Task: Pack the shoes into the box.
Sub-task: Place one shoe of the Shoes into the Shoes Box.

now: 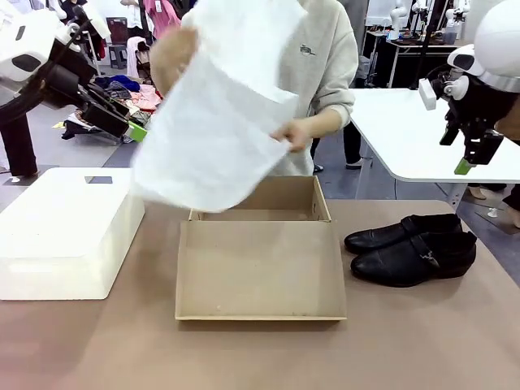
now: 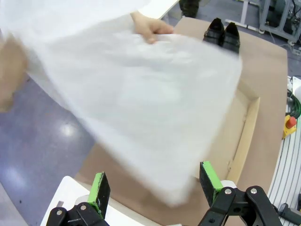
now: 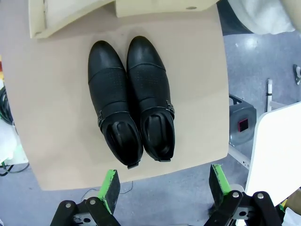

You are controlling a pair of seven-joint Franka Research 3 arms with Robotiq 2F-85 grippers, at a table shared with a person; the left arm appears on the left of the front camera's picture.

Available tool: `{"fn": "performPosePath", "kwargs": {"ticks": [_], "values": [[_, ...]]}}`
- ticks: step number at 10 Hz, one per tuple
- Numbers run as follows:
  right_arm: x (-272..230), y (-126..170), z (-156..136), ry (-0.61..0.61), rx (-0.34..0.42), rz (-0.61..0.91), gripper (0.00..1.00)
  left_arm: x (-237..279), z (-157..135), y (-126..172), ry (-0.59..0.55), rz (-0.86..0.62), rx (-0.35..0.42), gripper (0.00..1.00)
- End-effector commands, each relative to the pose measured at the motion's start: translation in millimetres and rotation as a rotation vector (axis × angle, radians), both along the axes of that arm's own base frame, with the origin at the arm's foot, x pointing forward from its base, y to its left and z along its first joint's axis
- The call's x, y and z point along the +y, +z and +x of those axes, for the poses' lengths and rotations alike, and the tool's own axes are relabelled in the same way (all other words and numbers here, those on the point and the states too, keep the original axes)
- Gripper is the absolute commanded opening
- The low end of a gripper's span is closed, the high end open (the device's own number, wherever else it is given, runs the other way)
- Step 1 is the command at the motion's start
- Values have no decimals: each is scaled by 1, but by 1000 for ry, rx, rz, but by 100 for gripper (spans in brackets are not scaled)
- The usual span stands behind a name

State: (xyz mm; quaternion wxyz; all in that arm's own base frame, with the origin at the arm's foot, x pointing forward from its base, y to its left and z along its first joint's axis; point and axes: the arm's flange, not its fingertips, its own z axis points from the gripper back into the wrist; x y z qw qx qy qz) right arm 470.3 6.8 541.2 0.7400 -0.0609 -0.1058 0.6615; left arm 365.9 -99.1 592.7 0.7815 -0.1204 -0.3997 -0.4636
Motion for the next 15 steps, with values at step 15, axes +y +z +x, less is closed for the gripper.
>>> {"fn": "performPosePath", "kwargs": {"ticks": [15], "values": [[-48,-93,53,80,22,44,100,2,2,-1,-22,-5,-5,100]]}}
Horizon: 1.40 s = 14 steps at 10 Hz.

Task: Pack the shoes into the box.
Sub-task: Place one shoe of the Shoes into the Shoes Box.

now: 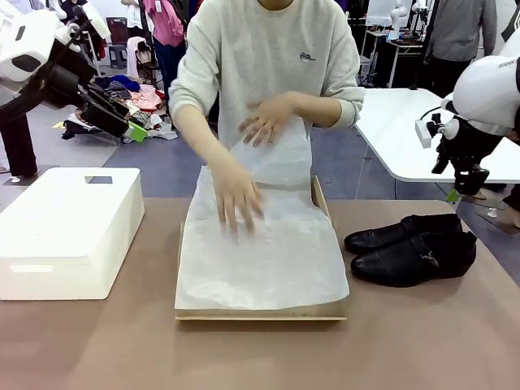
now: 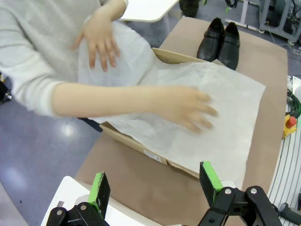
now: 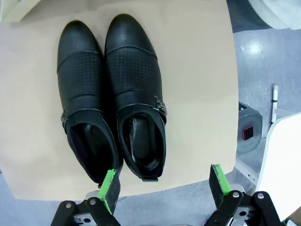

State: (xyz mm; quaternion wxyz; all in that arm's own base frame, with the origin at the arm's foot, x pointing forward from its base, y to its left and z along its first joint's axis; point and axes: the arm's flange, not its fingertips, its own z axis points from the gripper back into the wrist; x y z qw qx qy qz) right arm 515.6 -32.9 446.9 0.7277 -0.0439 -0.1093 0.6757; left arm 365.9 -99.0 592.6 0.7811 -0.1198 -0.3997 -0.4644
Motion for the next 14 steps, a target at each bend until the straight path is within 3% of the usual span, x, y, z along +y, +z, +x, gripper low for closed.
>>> {"fn": "performPosePath", "kwargs": {"ticks": [1,5,7,8,10,14], "values": [[-10,-3,10,40,8,23,100,1,2,-1,-21,-6,-4,100],[-13,-18,23,19,35,41,100,1,2,-1,-21,-6,-4,100],[-6,-6,18,-31,36,35,100,1,2,-1,-21,-6,-4,100],[-10,-22,17,-2,33,21,100,1,2,-1,-21,-6,-4,100],[-8,-19,17,-3,32,22,100,1,2,-1,-21,-6,-4,100],[-13,-43,34,17,36,38,100,1,2,-1,-21,-6,-4,100]]}}
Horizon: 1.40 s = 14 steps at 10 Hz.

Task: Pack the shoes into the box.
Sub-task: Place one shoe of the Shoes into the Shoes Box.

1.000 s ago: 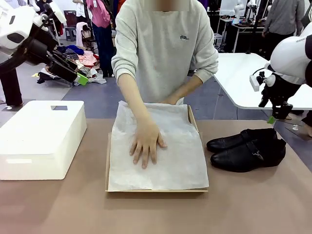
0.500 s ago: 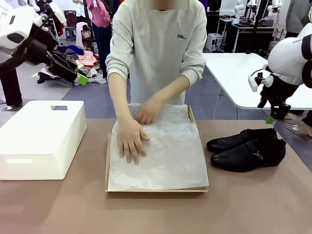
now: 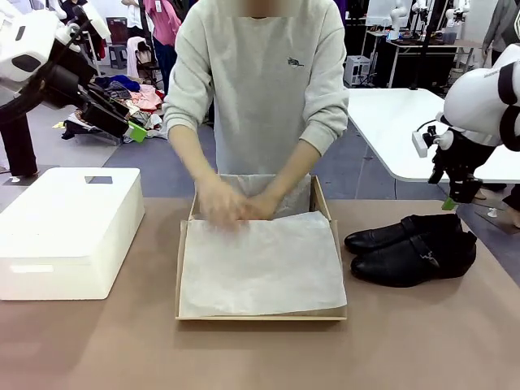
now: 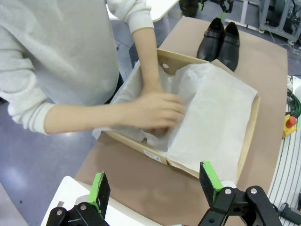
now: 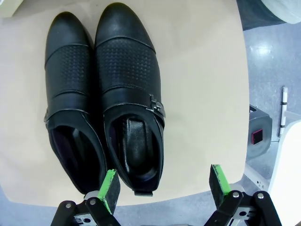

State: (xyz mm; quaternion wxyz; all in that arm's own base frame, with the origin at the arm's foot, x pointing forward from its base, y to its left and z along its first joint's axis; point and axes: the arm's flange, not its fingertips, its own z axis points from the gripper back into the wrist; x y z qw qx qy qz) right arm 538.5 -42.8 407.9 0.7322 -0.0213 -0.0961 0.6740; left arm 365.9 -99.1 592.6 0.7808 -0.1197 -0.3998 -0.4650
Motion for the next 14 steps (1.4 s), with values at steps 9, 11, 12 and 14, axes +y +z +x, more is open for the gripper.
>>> {"fn": "performPosePath", "kwargs": {"ticks": [9,11,12,14], "values": [[-7,-42,29,48,14,41,100,2,2,-1,-20,-7,-3,100],[-8,-48,32,56,14,47,100,2,2,-1,-20,-7,-3,100],[-9,-52,35,60,15,51,100,2,2,-1,-20,-7,-3,100],[-10,-57,40,56,20,56,100,2,2,-1,-20,-7,-3,100]]}}
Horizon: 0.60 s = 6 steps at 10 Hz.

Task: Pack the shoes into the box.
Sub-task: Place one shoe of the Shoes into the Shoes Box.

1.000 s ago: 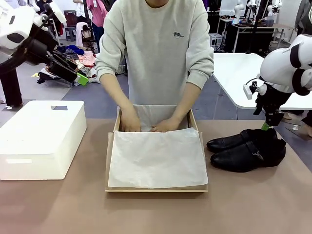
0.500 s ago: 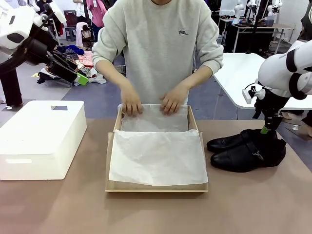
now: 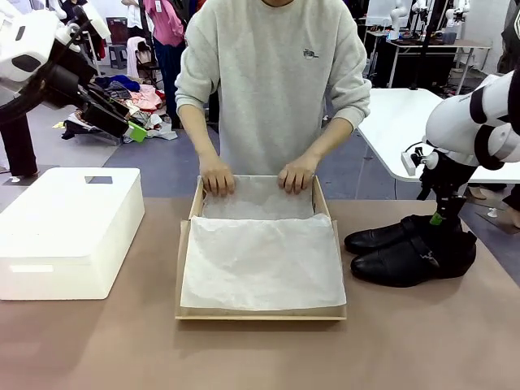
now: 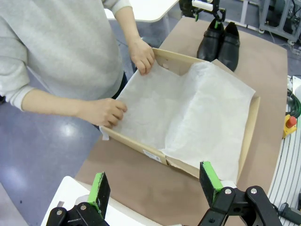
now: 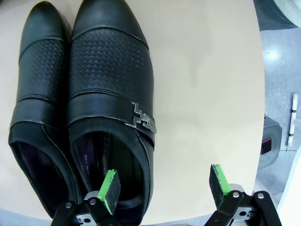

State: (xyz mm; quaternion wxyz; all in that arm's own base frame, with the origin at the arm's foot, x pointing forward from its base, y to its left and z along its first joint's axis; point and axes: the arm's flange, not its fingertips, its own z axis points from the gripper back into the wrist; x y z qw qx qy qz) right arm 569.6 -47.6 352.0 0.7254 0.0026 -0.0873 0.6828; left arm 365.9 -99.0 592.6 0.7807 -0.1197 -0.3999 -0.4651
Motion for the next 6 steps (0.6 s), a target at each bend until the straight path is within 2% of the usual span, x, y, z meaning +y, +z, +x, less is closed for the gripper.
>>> {"fn": "performPosePath", "kwargs": {"ticks": [1,6], "values": [[-5,-4,10,22,-20,34,100,1,2,-1,-20,-7,-3,100],[-3,-21,16,-7,27,7,100,1,2,-1,-20,-7,-3,100]]}}
